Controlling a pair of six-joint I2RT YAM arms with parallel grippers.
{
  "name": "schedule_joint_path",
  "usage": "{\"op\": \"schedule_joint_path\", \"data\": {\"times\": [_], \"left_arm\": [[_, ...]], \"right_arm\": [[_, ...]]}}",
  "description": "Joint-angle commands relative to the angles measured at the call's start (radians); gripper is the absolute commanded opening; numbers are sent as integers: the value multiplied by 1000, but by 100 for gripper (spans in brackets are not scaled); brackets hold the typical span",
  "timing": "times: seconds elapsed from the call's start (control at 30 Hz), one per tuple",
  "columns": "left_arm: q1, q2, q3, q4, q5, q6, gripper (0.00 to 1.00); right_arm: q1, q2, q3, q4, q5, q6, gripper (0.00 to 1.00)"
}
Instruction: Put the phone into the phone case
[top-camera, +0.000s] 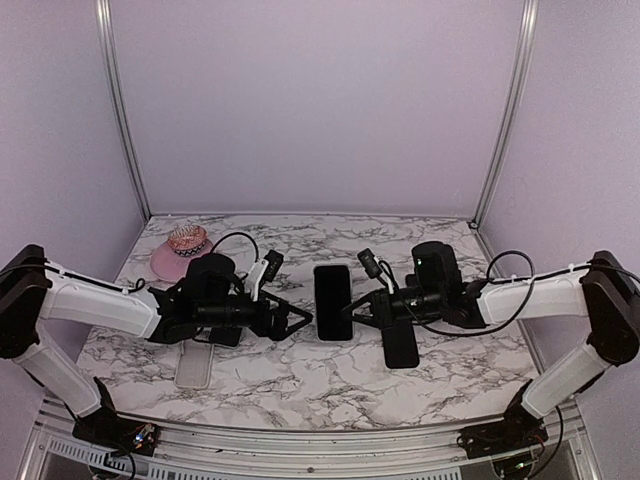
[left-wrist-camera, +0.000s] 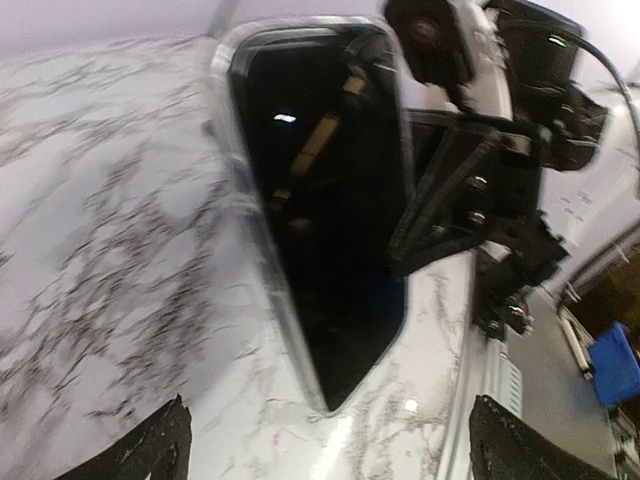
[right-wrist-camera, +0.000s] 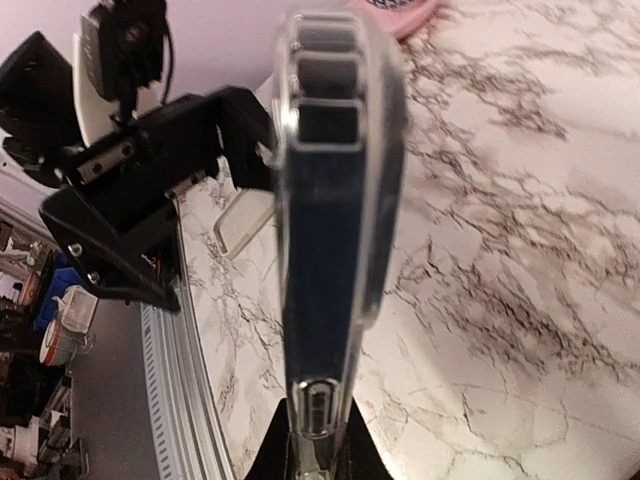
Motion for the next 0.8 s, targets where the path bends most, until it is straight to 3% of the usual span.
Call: {"op": "schedule_joint_path", "data": {"times": [0.0,0.1,0.23,0.43,0.57,0.63,0.7,0.77], "left_arm": [[30,-15,206,-699,-550,68,99],[70,-2,259,-863,-667,73,99],[160,-22,213,-903,-622,41,99],[225,150,280,-994,-592,55,99],[228,192,311,-1027,-635,44,99],[226,208,319,-1030,-612,33,99],[221,228,326,-1036,-590,24,99],[207,242,337,-1043,-594,20,99]], "right_arm": [[-45,77,16,-123,10,136,0],[-79,164,21,-173,-7,187,0],[-105,237,42,-242,24,193,2],[-104,225,115,-468,222,128,49],[-87,182,145,-552,327,98,70],[-71,175,175,-600,379,81,87],[-53,180,205,-648,435,65,97],[-36,187,237,-684,482,50,98]]}}
